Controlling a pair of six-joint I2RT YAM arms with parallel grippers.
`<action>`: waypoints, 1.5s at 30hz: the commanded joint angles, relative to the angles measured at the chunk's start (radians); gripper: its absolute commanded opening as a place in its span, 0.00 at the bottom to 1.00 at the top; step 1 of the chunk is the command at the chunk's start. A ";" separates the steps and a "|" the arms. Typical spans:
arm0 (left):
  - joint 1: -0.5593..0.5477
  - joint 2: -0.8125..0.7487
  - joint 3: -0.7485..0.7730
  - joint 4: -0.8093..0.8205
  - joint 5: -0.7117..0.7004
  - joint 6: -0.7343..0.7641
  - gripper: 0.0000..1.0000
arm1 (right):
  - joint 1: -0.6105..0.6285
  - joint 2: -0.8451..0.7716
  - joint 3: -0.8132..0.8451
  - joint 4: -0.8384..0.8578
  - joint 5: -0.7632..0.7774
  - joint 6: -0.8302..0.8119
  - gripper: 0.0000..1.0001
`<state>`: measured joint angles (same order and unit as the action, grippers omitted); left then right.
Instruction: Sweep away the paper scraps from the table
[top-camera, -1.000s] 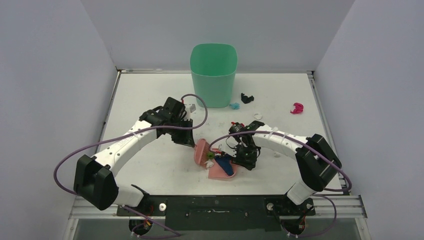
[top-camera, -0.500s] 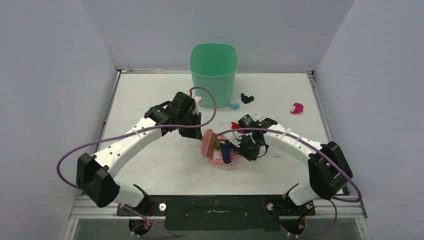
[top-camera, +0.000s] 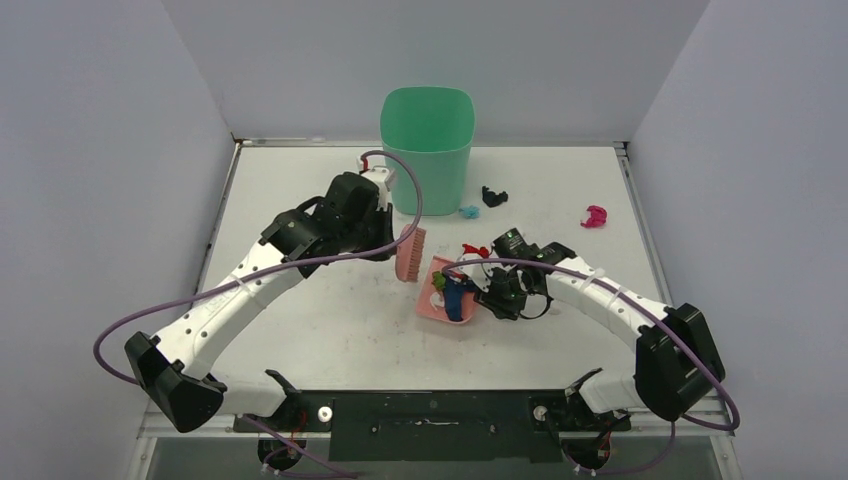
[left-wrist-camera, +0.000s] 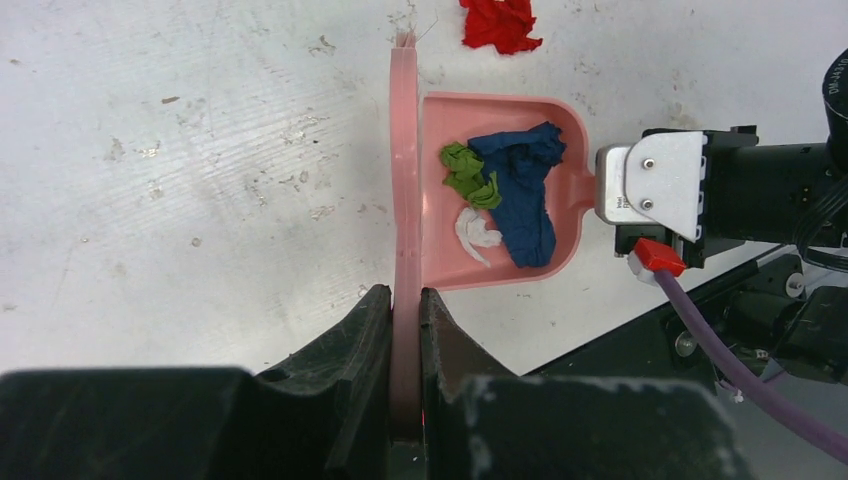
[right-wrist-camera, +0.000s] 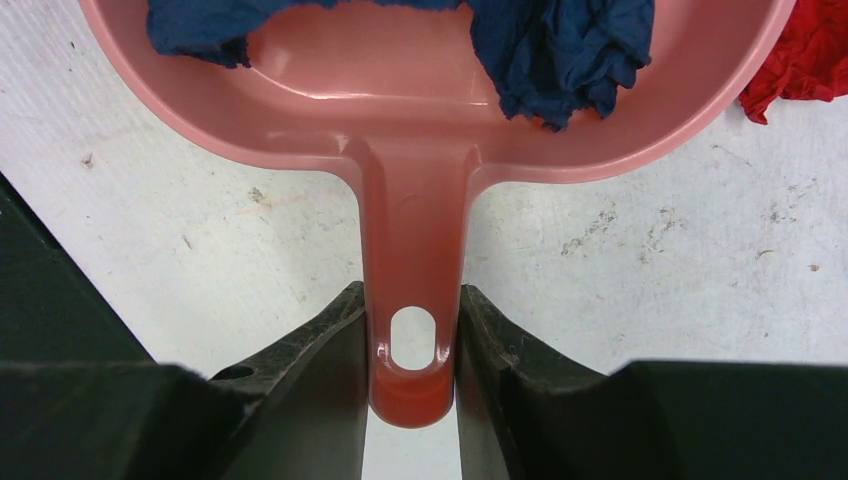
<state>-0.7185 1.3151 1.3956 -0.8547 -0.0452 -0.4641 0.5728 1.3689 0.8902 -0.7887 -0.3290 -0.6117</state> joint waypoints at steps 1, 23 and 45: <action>0.000 -0.052 0.087 -0.042 -0.084 0.035 0.00 | -0.003 -0.062 -0.005 0.051 -0.030 0.007 0.13; 0.168 -0.525 -0.652 0.549 -0.290 0.156 0.00 | -0.049 0.045 0.451 -0.248 -0.084 -0.101 0.10; 0.232 -0.543 -0.653 0.532 -0.243 0.136 0.00 | -0.073 0.373 1.080 -0.577 -0.167 -0.168 0.05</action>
<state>-0.4942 0.8013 0.7254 -0.3927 -0.3206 -0.3111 0.5125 1.7100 1.8614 -1.3422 -0.4770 -0.7990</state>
